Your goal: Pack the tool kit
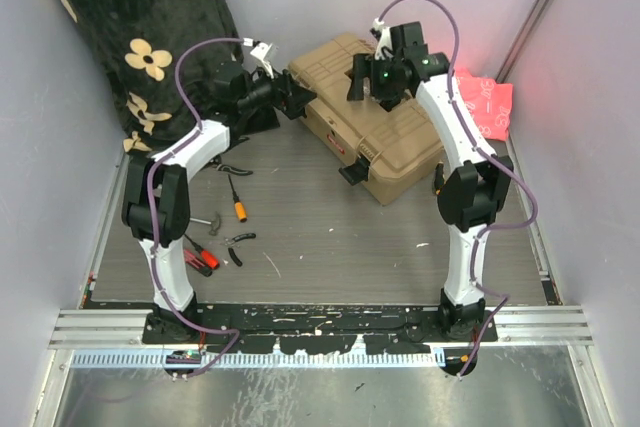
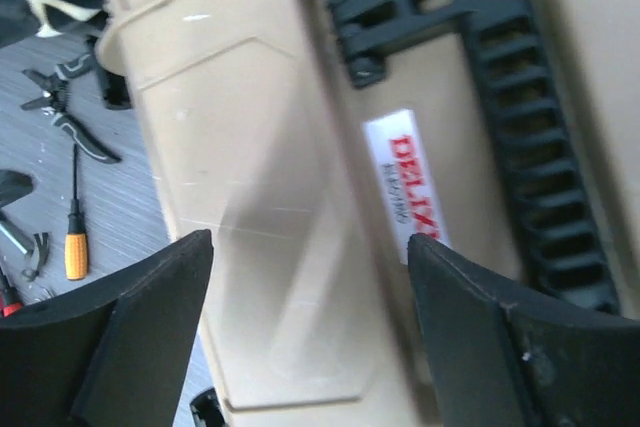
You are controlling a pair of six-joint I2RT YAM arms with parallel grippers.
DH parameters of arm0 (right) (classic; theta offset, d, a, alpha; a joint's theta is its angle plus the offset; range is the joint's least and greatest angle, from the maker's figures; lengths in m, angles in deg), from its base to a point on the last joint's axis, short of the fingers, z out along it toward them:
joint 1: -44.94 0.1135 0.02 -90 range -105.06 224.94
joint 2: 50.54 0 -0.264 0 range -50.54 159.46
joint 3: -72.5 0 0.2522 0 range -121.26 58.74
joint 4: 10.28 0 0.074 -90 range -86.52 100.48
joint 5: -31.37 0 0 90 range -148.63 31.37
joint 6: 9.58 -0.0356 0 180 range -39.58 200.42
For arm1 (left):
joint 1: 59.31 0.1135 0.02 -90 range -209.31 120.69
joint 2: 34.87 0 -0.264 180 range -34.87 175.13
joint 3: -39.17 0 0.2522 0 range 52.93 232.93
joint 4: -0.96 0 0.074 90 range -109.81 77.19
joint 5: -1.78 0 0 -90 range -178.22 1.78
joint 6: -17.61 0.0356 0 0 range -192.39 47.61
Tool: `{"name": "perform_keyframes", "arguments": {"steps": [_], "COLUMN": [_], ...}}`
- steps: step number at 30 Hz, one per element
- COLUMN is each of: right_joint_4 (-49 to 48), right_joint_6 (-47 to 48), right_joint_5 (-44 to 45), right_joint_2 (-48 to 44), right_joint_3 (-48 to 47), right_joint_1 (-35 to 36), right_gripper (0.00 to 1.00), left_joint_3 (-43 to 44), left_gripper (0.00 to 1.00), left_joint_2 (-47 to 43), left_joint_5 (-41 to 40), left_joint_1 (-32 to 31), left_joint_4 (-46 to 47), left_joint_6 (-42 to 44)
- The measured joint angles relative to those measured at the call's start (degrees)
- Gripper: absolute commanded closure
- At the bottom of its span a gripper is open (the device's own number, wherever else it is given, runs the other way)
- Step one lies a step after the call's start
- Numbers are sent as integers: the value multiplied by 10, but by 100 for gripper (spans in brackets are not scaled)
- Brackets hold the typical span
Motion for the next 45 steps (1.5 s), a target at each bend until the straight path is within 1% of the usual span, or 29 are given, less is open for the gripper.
{"name": "perform_keyframes", "arguments": {"steps": [2,4,5,7,10,11,12,14,16,20,24,29,37,41,45], "right_joint_4": [49,75,86,102,110,108,109,112,108,92,93,82,31,26,26], "right_joint_6": [-4,-6,-16,-27,-40,-37,-37,-48,-50,-43,-31,-25,-12,13,32], "right_joint_5": [-4,-7,-30,-57,-88,-83,-79,-113,-123,-121,-117,-121,-92,-67,-66], "right_joint_2": [27,50,56,60,60,60,60,61,57,41,40,40,34,34,42], "right_joint_3": [-58,-105,-118,-135,-145,-147,-147,-145,-138,-108,-107,-109,-97,-96,-94], "right_joint_1": [-14,-38,-50,-72,-98,-106,-116,-132,-137,-136,-135,-136,-162,-165,-165], "right_gripper": [8,7,7,5,2,2,2,1,0,0,0,0,0,0,0], "left_joint_3": [-21,-45,-54,-78,-104,-109,-113,-115,-115,-115,-115,-116,-135,-135,-135], "left_gripper": [21,21,20,19,18,17,17,16,16,16,15,14,14,14,14], "left_joint_2": [-10,-25,-31,-46,-65,-70,-74,-77,-77,-77,-77,-77,-77,-77,-75], "left_joint_5": [-6,-14,-15,-18,-21,-21,-21,-21,-21,-22,-28,-30,-30,-34,-37], "left_joint_1": [1,1,1,-1,-6,-9,-12,-17,-20,-27,-36,-49,-56,-56,-56], "left_joint_4": [5,10,14,26,31,32,34,37,39,40,42,44,43,44,45], "left_joint_6": [-31,-75,-91,-123,-149,-154,-160,-165,-172,-194,-218,-225,-229,-240,-252]}}
